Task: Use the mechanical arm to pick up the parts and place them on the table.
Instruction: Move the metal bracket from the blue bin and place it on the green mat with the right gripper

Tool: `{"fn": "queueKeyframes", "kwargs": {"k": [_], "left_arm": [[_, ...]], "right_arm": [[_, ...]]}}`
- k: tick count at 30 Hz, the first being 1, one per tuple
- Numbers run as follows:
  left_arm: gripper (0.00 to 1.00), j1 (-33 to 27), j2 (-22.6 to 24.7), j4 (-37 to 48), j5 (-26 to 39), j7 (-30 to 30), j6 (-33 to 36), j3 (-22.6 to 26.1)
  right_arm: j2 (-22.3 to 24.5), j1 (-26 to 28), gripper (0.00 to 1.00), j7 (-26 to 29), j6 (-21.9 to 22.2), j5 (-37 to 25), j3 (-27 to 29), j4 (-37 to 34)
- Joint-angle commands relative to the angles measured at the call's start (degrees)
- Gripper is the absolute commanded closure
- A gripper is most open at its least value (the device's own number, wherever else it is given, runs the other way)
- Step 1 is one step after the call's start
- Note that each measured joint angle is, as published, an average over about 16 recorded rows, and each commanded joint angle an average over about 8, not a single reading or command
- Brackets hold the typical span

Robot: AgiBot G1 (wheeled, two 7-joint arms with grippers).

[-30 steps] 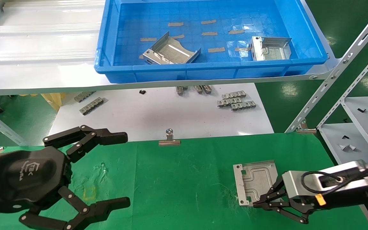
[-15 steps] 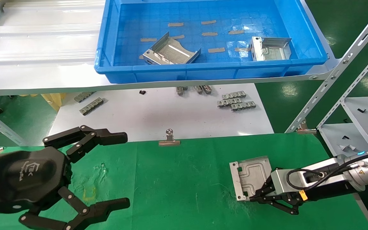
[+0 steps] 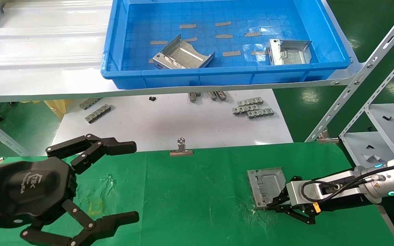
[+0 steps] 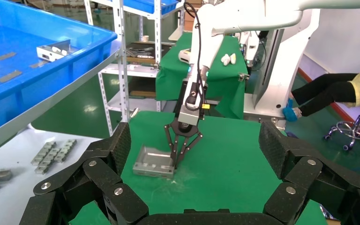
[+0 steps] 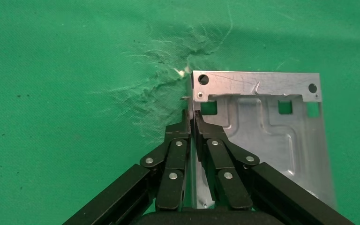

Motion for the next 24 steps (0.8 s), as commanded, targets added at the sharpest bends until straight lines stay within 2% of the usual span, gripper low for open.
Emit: {"fn": "queueKeyframes", "kwargs": {"k": [1,7,12,18,24], "left_arm": [[0.0,0.0,0.0,0.0,0.0,0.0,0.0,0.0],[0.0,0.0,0.0,0.0,0.0,0.0,0.0,0.0],[0.0,0.0,0.0,0.0,0.0,0.0,0.0,0.0],[0.0,0.0,0.0,0.0,0.0,0.0,0.0,0.0],[0.0,0.0,0.0,0.0,0.0,0.0,0.0,0.0]], "right_arm": [[-0.4,-0.3,0.0,-0.7,0.2,0.2,0.1,-0.7],[0.1,1.7,0.0,-0.7,-3.6,0.8,0.5,-1.5],[1.5,3.1,0.0,2.7,-6.7,3.9,1.8,0.0],[3.7,2.6,0.0,8.5,-7.5,8.7,3.3,3.7],[4.4,2.4,0.0,9.5,-7.5,10.0,3.6,4.8]]}}
